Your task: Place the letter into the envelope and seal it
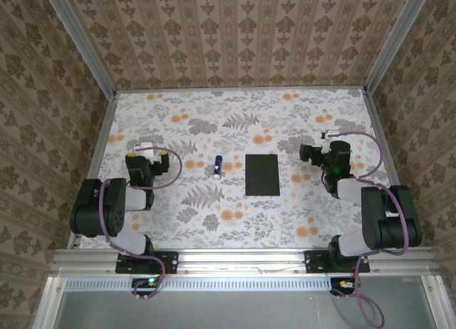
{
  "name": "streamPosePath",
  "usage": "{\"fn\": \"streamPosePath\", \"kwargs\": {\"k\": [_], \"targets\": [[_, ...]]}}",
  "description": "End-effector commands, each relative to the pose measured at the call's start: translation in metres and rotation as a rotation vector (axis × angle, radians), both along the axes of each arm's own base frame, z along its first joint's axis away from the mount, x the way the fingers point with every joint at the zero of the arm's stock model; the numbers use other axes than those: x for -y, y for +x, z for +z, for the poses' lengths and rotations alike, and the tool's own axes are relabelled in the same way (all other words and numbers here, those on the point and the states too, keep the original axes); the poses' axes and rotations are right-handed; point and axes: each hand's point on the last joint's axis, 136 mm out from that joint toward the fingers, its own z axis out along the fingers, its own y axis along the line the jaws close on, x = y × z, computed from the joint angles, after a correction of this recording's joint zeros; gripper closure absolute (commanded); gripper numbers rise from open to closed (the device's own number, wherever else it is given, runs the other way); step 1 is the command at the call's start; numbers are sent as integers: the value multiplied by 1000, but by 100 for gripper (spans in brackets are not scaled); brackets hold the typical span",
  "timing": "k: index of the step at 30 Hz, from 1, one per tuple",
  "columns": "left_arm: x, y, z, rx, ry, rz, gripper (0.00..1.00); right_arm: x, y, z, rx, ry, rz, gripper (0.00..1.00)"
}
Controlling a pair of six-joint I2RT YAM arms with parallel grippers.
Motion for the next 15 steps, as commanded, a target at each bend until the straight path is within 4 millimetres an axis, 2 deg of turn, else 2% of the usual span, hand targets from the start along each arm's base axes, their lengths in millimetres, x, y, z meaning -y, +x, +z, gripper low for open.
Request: {"fn": "streamPosePath", "kwargs": {"k": [1, 6, 10, 15], "targets": [[3, 8, 22, 90, -3, -31, 0, 0, 8, 10, 73, -26, 18, 0], [4, 15, 19, 46, -4, -41, 0, -7, 8, 9, 84, -25, 59, 0], [6, 19, 16, 11, -3, -52, 0, -5, 5, 4, 131, -29, 48, 0], [4, 21, 15, 1, -25, -59, 0, -5, 4, 1, 106, -29, 46, 0]]}}
